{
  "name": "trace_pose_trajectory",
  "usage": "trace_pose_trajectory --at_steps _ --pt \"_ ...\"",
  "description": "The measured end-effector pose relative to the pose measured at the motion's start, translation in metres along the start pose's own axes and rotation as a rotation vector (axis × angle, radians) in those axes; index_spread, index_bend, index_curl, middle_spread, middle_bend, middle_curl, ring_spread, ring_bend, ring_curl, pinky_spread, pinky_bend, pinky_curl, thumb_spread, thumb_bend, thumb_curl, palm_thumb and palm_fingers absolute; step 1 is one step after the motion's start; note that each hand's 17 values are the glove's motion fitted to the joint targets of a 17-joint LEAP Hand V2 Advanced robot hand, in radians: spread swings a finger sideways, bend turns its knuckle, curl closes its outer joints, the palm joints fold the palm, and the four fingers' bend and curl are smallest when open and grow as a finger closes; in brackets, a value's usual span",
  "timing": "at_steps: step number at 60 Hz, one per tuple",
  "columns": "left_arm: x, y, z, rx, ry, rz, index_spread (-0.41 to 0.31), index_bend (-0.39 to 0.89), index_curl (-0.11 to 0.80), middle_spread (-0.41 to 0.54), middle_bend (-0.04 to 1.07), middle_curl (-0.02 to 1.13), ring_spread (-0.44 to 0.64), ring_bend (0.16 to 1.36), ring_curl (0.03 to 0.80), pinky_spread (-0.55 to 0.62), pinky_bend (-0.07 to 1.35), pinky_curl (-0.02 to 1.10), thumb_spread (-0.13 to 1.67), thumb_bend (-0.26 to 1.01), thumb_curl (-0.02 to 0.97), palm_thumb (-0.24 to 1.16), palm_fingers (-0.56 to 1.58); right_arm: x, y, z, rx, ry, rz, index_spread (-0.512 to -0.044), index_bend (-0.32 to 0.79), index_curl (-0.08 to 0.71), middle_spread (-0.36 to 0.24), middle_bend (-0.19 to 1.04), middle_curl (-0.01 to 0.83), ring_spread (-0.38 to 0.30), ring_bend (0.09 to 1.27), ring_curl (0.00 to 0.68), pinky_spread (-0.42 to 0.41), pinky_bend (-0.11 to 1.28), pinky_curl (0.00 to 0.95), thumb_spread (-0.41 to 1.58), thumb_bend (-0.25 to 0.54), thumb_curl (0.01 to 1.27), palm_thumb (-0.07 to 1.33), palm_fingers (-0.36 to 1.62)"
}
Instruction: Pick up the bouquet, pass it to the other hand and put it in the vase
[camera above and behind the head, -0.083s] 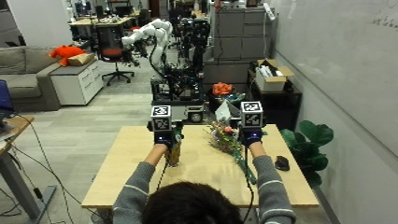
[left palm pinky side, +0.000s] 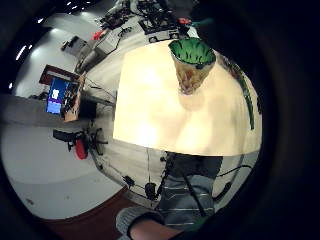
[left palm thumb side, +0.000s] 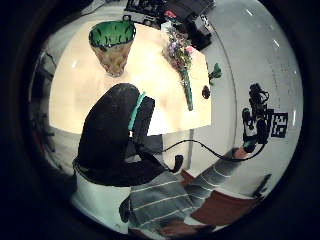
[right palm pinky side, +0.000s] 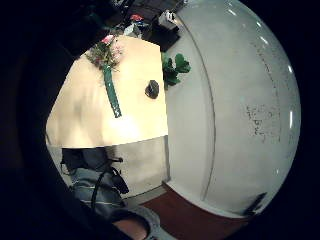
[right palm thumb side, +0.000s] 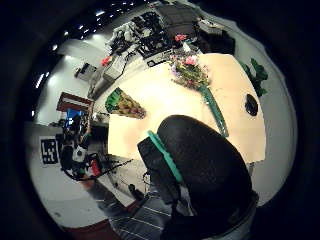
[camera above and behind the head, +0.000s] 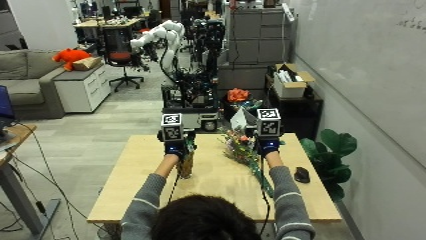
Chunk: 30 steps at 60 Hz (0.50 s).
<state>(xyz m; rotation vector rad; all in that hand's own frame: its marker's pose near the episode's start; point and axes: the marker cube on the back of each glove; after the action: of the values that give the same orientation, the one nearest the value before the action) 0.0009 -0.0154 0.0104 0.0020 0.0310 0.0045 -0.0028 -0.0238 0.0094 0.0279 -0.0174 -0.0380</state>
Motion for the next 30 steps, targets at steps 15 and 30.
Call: trace_pose_trajectory --at_steps 15,30 --pt "-0.005 0.002 -0.002 0.003 -0.004 0.002 -0.041 0.16 0.227 0.139 0.19 0.23 0.23 0.43 0.206 0.23 0.30 0.23 1.04 0.06 0.196 0.27 0.44 -0.004 -0.006 0.004 0.005 -0.012 -0.006 -0.428 0.10 0.083 -0.147 0.21 0.206 -0.043 0.51 0.232 0.197 0.63 0.284 1.12 0.097 0.13 0.27 0.26" --pt "0.001 0.012 -0.004 0.012 0.020 0.027 -0.042 0.16 0.280 0.145 0.18 0.28 0.24 0.44 0.236 0.24 0.29 0.28 1.11 -0.01 0.257 0.29 0.42 -0.004 -0.005 0.002 -0.010 0.007 0.028 -0.442 0.11 0.117 -0.143 0.20 0.271 -0.037 0.53 0.262 0.205 0.64 0.316 1.21 0.030 0.18 0.28 0.23"
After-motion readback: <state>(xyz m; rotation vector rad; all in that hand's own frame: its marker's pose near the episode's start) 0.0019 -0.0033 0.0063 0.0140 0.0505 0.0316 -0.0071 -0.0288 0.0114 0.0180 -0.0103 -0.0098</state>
